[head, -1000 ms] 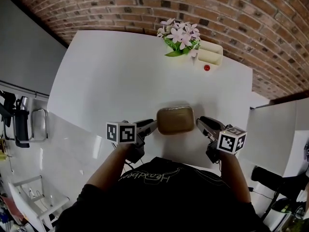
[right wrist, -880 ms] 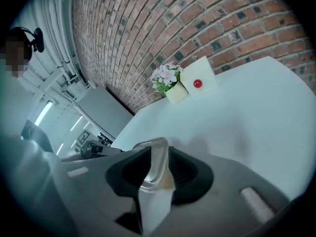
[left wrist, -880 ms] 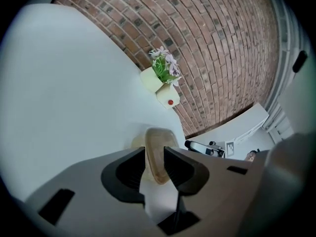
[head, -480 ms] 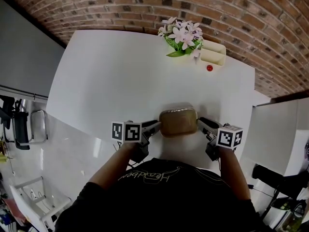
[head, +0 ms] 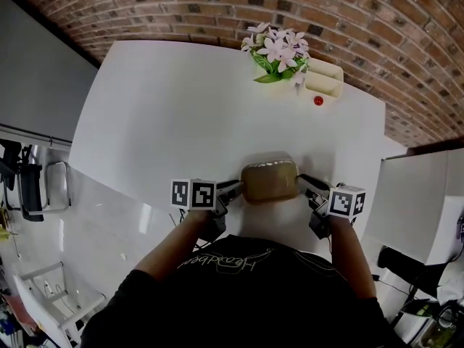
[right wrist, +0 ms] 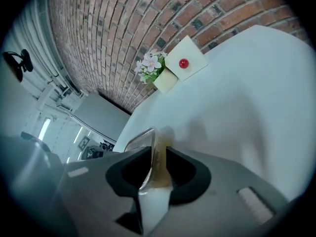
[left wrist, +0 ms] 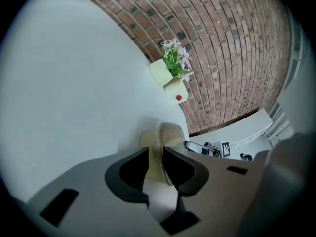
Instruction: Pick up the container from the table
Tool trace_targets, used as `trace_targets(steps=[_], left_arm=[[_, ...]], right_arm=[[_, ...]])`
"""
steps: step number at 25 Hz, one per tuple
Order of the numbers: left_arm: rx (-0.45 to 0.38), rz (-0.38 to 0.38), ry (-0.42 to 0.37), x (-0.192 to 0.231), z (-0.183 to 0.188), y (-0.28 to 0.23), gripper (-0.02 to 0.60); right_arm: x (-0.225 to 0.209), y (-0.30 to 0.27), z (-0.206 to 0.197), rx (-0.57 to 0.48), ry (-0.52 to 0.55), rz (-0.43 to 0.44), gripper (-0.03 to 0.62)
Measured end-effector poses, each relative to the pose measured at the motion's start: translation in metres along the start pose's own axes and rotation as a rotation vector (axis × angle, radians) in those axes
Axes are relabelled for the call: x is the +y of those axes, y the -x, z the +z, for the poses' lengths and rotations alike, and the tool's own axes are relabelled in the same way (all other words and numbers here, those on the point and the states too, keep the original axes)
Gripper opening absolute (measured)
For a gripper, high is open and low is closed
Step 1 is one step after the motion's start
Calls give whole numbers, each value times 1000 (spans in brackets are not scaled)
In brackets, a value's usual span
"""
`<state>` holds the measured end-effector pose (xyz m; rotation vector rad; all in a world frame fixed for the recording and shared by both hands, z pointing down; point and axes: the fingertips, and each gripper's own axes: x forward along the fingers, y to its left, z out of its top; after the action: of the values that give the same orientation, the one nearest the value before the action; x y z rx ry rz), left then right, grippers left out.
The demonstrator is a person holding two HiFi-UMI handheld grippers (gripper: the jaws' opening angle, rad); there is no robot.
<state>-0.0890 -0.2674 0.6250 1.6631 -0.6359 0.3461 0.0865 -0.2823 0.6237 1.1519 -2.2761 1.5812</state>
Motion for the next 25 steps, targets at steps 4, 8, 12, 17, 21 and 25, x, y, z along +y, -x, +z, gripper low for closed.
trace_targets(steps=[4, 8, 12, 17, 21, 25], left_arm=[[-12, -7, 27, 1, 0, 0, 97], [-27, 8, 18, 0, -1, 1, 92], [-38, 47, -33, -2, 1, 1, 66], [-40, 69, -33, -2, 0, 1, 64], [-51, 80, -33, -2, 1, 2, 61], [-56, 91, -31, -4, 1, 4, 57]], right_arm=[[0, -1, -1, 6, -17, 8, 96], [10, -3, 0, -3, -52, 58, 80], [13, -4, 1, -6, -52, 73, 64], [13, -3, -1, -14, -64, 75, 60], [13, -4, -1, -22, -66, 76, 57], [14, -2, -2, -25, -74, 80, 52]])
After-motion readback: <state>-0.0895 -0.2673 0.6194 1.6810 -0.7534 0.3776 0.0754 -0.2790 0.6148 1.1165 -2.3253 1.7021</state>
